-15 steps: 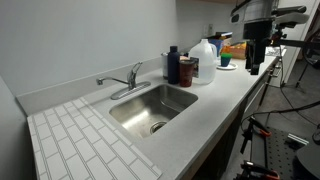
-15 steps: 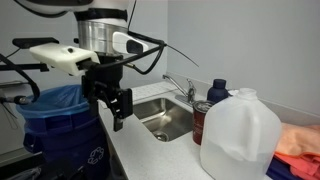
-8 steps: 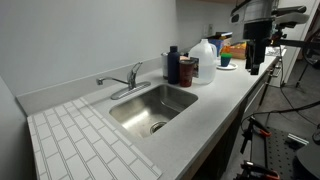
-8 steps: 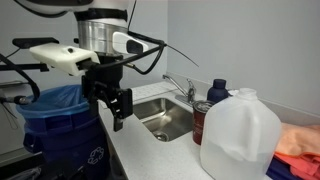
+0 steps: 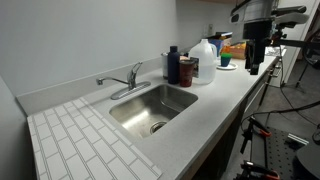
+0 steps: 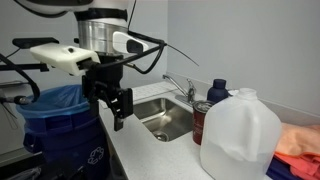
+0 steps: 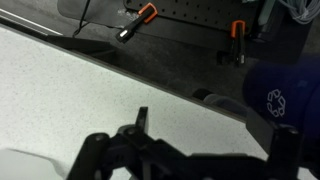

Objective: Close the tap and move the faucet to the right

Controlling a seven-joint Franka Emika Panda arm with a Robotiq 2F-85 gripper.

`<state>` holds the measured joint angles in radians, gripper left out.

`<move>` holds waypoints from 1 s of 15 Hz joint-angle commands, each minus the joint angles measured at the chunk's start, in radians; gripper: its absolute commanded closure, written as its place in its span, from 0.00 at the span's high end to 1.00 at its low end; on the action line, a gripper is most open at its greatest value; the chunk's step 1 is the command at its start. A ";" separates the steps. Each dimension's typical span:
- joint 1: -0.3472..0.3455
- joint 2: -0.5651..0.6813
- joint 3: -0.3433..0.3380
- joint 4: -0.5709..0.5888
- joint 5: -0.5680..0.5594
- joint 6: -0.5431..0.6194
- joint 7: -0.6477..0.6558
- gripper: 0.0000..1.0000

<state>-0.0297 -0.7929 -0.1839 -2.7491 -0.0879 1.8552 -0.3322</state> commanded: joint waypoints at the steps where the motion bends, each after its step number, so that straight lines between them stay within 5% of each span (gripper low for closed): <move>1: -0.010 0.001 0.011 0.001 -0.013 0.001 0.012 1.00; 15: 0.012 0.047 0.006 0.058 0.024 -0.007 0.013 1.00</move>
<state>-0.0296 -0.7848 -0.1837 -2.7410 -0.0864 1.8554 -0.3280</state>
